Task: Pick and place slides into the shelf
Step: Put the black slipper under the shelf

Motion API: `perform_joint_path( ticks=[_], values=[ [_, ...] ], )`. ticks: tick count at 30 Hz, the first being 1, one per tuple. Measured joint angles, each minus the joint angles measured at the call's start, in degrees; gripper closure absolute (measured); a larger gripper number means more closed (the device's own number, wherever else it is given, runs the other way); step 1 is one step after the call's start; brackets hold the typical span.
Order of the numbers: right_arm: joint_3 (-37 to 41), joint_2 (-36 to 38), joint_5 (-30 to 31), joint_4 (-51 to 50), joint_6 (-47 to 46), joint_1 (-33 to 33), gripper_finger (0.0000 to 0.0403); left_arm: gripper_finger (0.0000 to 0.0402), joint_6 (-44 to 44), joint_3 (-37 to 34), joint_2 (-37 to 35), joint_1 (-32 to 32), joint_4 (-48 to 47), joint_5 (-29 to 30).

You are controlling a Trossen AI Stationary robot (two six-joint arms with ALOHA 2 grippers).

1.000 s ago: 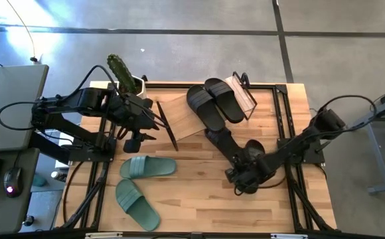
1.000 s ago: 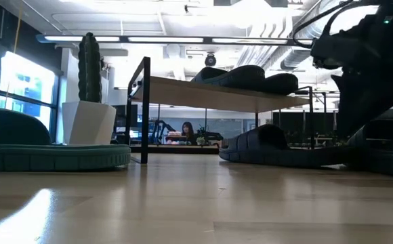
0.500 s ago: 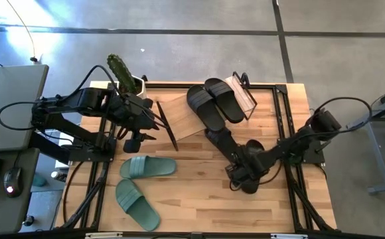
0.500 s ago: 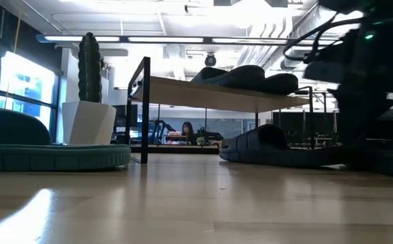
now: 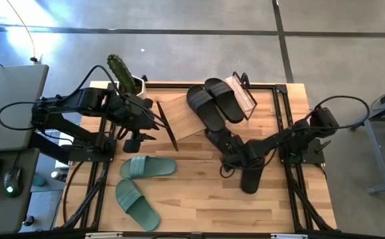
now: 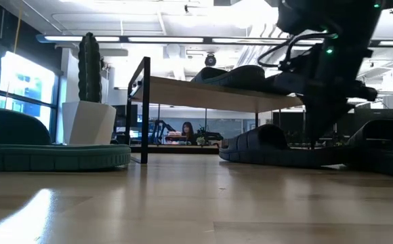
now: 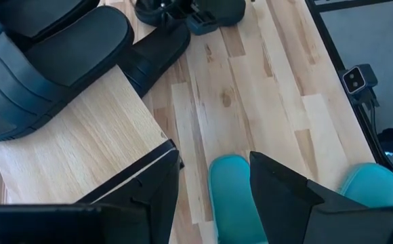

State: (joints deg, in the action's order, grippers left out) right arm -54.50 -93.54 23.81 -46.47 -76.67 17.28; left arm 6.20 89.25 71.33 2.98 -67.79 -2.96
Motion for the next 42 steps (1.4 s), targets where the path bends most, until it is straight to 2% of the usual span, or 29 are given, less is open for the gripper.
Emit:
perform_joint_path(
  ticks=[15,24,29,35,37,42],
  values=[
    [0.0,0.0,0.2,6.1,10.5,-7.4,0.0403,0.0236,1.1,0.0,0.0,0.0,-0.1,0.0],
    [0.0,0.1,-0.7,7.8,14.4,-8.9,0.0403,0.0236,1.1,0.0,0.0,0.0,-0.8,0.0],
    [0.0,1.0,-1.7,5.3,13.4,-5.6,0.0403,0.0236,1.1,0.0,0.0,0.0,-1.8,0.0],
    [0.0,5.3,0.4,3.3,6.4,1.1,0.0403,0.0236,1.1,0.0,0.0,0.0,-1.9,0.0],
    [0.0,7.2,-1.5,3.4,4.6,3.7,0.0403,0.0236,1.1,0.0,0.0,0.0,-1.9,0.0],
    [0.0,12.1,-11.2,5.5,-3.1,10.4,0.0403,0.0236,1.1,0.0,0.0,0.0,-1.9,0.0]
  ],
)
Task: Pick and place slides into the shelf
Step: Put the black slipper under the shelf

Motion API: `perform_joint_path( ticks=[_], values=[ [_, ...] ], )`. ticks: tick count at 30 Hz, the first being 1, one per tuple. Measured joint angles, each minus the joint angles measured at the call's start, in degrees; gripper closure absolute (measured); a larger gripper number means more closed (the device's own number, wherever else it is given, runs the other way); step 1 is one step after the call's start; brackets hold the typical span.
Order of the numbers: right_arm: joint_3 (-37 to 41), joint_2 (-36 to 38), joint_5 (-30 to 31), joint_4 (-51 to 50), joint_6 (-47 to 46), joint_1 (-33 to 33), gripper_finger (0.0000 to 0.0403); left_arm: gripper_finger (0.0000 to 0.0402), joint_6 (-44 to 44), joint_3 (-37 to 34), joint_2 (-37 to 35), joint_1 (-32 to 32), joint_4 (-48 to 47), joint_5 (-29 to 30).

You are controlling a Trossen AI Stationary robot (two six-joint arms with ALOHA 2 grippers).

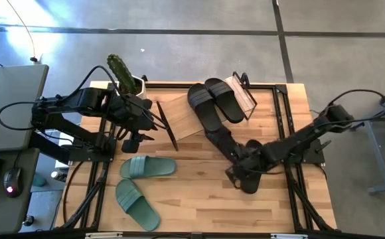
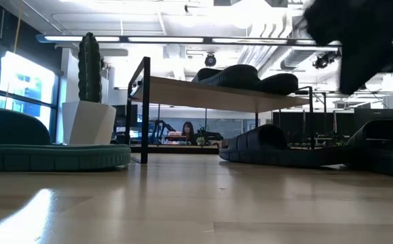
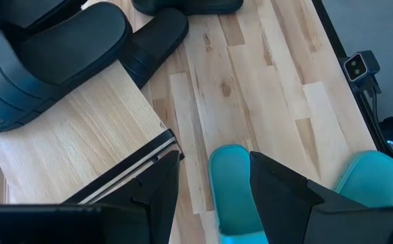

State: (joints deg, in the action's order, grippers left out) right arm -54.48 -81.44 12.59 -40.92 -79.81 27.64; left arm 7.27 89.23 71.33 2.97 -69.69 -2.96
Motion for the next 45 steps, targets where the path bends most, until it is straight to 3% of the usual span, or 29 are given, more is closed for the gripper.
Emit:
perform_joint_path(
  ticks=[8,17,22,26,30,39,45],
  values=[
    [-1.1,2.6,-1.7,2.5,-17.1,12.2,0.0403,0.0236,0.0,0.0,0.0,0.0,0.1,0.0],
    [-12.9,-8.2,-1.6,-10.5,-26.5,20.5,0.0403,0.0236,0.3,0.0,0.0,0.0,0.2,0.0],
    [-19.6,-16.0,-3.9,-13.2,-30.0,21.8,0.0403,0.0236,0.4,0.0,0.0,0.0,0.3,0.0],
    [-20.6,-21.7,-6.6,-12.6,-35.4,22.2,0.0403,0.0236,0.7,0.0,0.0,0.0,0.4,0.0],
    [-20.5,-25.9,-4.0,-12.7,-42.2,22.3,0.0403,0.0236,1.8,0.0,0.0,0.0,1.0,0.0],
    [-20.5,-29.6,-0.4,-14.2,-44.9,20.3,0.0403,0.0236,1.5,0.0,0.0,0.0,1.0,0.0],
    [-20.5,-29.6,-4.5,-19.1,-46.2,18.5,0.0403,0.0236,1.5,0.0,0.0,0.0,0.8,0.0]
  ],
)
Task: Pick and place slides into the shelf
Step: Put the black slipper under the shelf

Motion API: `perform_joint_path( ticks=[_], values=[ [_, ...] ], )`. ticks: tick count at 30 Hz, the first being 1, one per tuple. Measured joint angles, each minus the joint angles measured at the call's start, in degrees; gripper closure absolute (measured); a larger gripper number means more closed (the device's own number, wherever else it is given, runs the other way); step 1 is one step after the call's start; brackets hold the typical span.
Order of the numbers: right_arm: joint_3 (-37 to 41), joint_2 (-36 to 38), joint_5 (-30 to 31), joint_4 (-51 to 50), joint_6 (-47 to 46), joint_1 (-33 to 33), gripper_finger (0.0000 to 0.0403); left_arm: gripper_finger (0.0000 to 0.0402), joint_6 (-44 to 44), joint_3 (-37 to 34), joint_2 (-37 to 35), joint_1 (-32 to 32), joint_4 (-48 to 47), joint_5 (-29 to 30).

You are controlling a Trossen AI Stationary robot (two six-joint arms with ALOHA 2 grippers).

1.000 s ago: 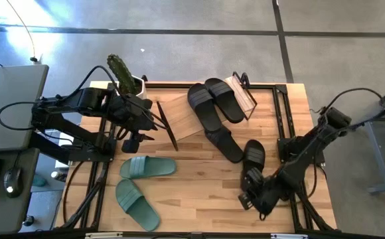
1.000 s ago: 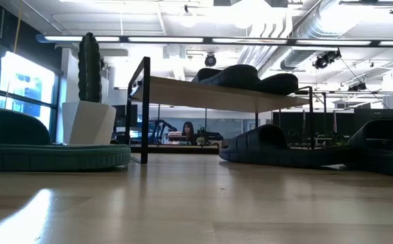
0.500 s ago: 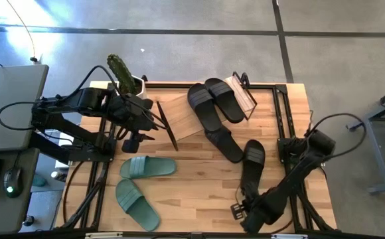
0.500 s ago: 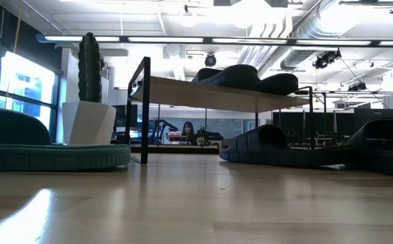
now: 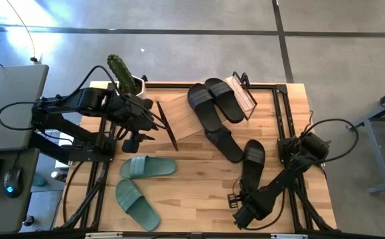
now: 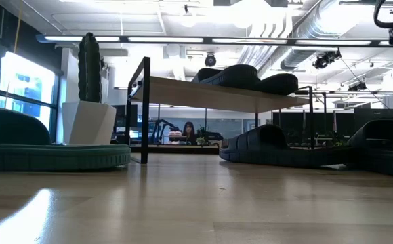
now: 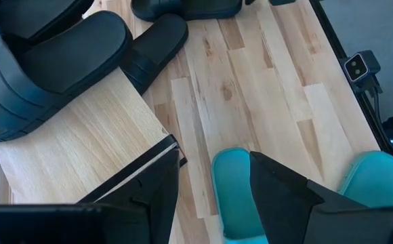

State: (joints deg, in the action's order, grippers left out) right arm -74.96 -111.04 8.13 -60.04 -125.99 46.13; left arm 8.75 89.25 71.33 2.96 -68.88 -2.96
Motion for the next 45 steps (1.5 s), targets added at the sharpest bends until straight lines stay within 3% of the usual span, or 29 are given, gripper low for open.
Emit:
perform_joint_path(
  ticks=[6,29,37,45],
  values=[
    [0.0,0.0,-5.2,-4.4,-0.2,-0.4,0.0403,0.0236,-0.1,0.0,0.0,0.0,-0.1,0.0],
    [1.1,0.0,-7.9,-23.7,0.5,-4.0,0.0403,0.0236,-0.1,0.0,0.0,0.0,-0.1,0.0],
    [1.7,3.0,-4.1,-25.1,0.9,-5.8,0.0403,0.0236,-0.1,0.0,0.0,0.0,0.0,0.0],
    [2.1,14.1,2.9,-30.0,0.7,-6.9,0.0403,0.0236,-0.1,0.0,0.0,0.0,-0.1,0.0]
  ],
)
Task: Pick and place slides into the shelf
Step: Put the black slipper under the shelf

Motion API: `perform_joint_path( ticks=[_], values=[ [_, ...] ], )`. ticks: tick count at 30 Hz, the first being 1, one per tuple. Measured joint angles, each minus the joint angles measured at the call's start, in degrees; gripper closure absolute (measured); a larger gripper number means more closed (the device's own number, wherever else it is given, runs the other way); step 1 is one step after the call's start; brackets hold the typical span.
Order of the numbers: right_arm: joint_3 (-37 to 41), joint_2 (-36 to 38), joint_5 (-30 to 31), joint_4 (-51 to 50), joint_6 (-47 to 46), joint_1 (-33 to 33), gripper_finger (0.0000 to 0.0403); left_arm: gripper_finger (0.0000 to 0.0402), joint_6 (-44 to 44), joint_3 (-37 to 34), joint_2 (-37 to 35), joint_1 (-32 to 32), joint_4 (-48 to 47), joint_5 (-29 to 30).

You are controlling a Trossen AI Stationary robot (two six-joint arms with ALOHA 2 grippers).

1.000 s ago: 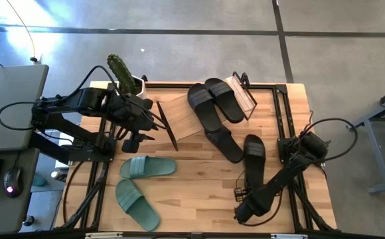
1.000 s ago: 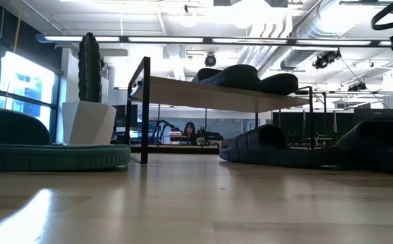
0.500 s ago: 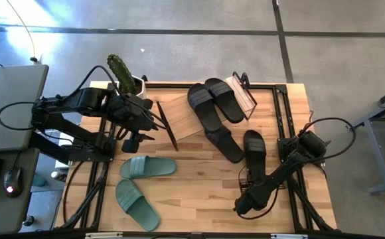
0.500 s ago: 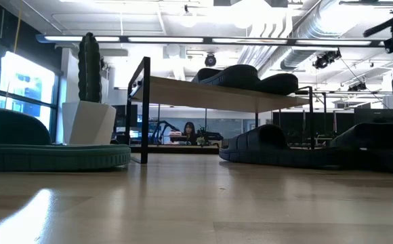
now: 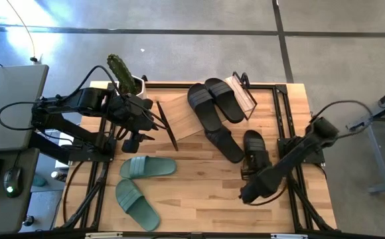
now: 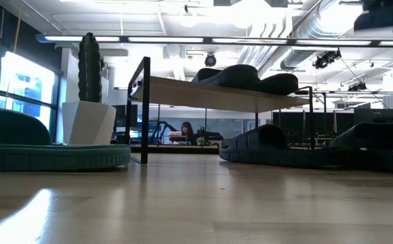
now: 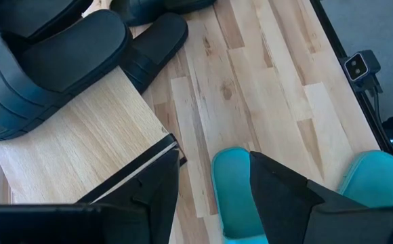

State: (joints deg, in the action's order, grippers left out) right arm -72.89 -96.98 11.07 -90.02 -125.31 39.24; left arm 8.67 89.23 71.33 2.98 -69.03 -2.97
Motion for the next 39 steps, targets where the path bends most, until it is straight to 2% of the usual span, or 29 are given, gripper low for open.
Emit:
perform_joint_path(
  ticks=[5,9,10,12,15,21,29,33,39],
  values=[
    [3.3,9.2,2.1,0.9,-0.7,0.4,0.04,0.0236,0.1,0.0,0.0,0.0,0.0,0.0],
    [9.7,16.1,11.7,8.3,-0.1,1.3,0.0384,0.0236,0.1,0.0,0.0,0.0,0.0,0.0],
    [11.7,17.4,11.8,9.2,0.5,1.3,0.0379,0.0236,0.1,0.0,0.0,0.0,0.0,0.0],
    [15.2,19.0,8.2,9.3,1.1,1.3,0.0368,0.0236,0.0,0.0,0.0,0.0,0.0,0.0],
    [18.7,19.9,5.0,10.0,3.4,1.4,0.0346,0.0236,0.0,0.0,0.0,0.0,-0.1,0.0],
    [21.4,20.0,7.1,9.8,7.6,1.3,0.0288,0.0236,0.0,0.0,0.0,0.0,-0.1,0.0],
    [26.9,19.9,5.8,13.1,8.1,1.3,0.0221,0.0236,-0.1,0.0,0.0,0.0,0.4,0.0],
    [30.7,19.9,6.6,19.0,7.0,1.3,0.0207,0.0236,-0.1,0.0,0.0,0.0,0.5,0.7],
    [33.3,18.9,7.8,21.8,4.5,0.2,0.0214,0.0236,-0.1,0.0,0.0,0.0,0.8,0.7]
  ],
)
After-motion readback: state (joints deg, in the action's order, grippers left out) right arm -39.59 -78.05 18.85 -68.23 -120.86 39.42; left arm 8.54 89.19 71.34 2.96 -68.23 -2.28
